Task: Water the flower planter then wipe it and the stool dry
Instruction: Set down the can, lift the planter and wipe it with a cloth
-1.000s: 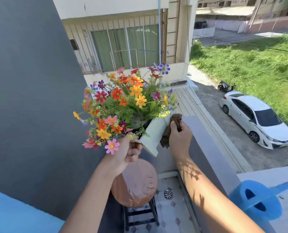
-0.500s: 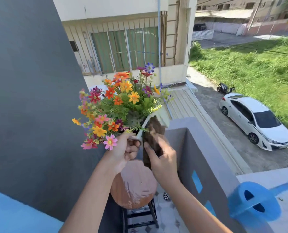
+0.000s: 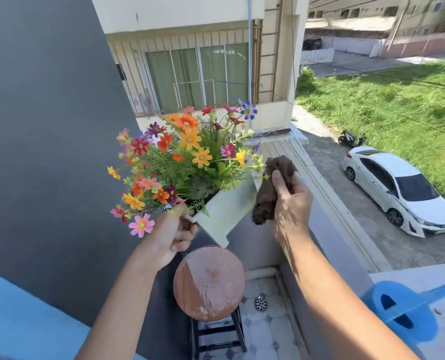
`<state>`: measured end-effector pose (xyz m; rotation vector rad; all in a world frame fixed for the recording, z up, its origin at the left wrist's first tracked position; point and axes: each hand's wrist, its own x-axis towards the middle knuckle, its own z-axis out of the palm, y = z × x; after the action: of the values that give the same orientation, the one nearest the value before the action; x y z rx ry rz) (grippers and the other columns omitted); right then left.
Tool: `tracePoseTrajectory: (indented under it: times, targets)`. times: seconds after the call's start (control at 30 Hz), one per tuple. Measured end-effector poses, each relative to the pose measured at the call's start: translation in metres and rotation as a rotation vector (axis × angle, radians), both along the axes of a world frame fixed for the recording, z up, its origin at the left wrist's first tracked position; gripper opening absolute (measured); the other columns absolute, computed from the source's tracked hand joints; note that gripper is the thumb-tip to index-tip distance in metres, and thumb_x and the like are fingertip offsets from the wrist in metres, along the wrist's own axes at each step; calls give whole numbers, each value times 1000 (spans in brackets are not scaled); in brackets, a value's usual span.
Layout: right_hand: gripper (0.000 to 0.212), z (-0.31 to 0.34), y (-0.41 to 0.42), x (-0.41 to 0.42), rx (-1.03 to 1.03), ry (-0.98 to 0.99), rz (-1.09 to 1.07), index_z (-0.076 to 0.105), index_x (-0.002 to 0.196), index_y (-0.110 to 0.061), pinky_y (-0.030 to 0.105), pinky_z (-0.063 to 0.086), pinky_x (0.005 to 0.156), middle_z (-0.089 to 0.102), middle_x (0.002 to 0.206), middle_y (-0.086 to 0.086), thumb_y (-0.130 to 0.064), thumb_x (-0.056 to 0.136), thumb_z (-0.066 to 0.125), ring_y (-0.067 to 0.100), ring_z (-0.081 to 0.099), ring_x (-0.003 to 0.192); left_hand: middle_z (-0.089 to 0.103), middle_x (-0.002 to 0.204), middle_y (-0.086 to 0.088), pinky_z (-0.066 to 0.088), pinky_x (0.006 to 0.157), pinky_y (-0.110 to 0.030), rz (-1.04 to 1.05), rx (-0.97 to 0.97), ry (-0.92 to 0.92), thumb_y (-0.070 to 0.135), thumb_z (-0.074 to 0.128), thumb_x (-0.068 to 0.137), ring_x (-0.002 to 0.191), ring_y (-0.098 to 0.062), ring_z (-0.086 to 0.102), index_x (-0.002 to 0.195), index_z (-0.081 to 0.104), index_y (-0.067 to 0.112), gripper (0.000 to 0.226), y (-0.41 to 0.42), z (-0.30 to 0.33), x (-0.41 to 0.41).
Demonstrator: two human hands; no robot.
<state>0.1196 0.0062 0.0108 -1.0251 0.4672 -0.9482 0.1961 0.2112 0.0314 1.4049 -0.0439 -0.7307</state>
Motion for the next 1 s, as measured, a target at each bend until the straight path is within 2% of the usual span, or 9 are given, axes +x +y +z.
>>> tracePoseTrajectory:
  times: [0.17, 0.27, 0.37, 0.5, 0.67, 0.73, 0.8, 0.9, 1.0]
  targets:
    - [17, 21, -12, 10, -49, 270, 286, 77, 72, -16, 36, 42, 64, 56, 74, 14, -14, 81, 63, 23, 50, 65, 43, 46, -7, 8, 36, -12, -55, 146, -109, 9, 42, 90, 34, -8, 16, 61, 38, 14, 30, 7, 8, 7]
    - [26, 22, -18, 9, -94, 371, 364, 64, 55, -16, 25, 38, 54, 50, 59, 7, -12, 79, 54, 16, 46, 45, 43, 46, -7, 9, 36, -11, -73, 175, -146, 11, 42, 91, 34, -8, 15, 62, 41, 14, 29, 11, 7, 11]
    - [23, 20, -22, 7, -11, 349, 503, 53, 66, -14, 20, 38, 44, 44, 53, 2, -4, 86, 48, 12, 43, 37, 41, 47, -6, 6, 41, -15, -57, 207, -159, 15, 44, 90, 41, -11, 14, 61, 43, 17, 29, 13, 3, 13]
    - [28, 19, -22, 3, -23, 361, 626, 63, 77, -8, 17, 45, 40, 59, 50, -3, 3, 98, 47, 7, 55, 38, 37, 47, -6, 5, 46, -20, -42, 264, -211, 20, 46, 87, 50, -15, 10, 54, 42, 19, 33, 13, -2, 19]
    - [22, 13, -35, 10, 100, 495, 557, 63, 96, -1, 22, 49, 41, 67, 57, 4, -12, 103, 45, 14, 59, 40, 36, 52, -6, 9, 40, -15, -7, 257, -222, 25, 52, 85, 52, -16, 12, 58, 44, 22, 29, 7, -8, 26]
    - [22, 6, -31, 15, -22, 577, 427, 72, 91, -4, 41, 57, 58, 75, 77, 17, -23, 81, 72, 28, 69, 60, 35, 49, -4, 10, 39, -16, 16, 265, -212, 30, 53, 88, 44, -14, 14, 70, 48, 19, 22, 1, -11, 28]
    - [31, -5, -24, 14, -27, 600, 319, 74, 77, -3, 53, 54, 62, 72, 74, 19, -26, 58, 82, 32, 66, 68, 33, 46, -1, 11, 39, -17, 38, 284, -232, 33, 51, 92, 39, -12, 15, 84, 58, 18, 19, -5, -15, 27]
    - [29, -16, -19, 11, 0, 577, 284, 78, 70, -12, 42, 45, 63, 64, 68, 14, -31, 49, 78, 27, 59, 67, 35, 48, -3, 13, 41, -19, 61, 345, -286, 29, 51, 93, 36, -12, 20, 81, 52, 12, 21, -7, -25, 26]
    - [16, -15, -27, 9, -58, 612, 355, 74, 75, -10, 36, 50, 59, 66, 62, 8, -20, 65, 79, 22, 59, 56, 34, 45, -3, 12, 44, -20, 20, 363, -314, 23, 51, 92, 35, -13, 21, 70, 39, 12, 27, -5, -29, 29]
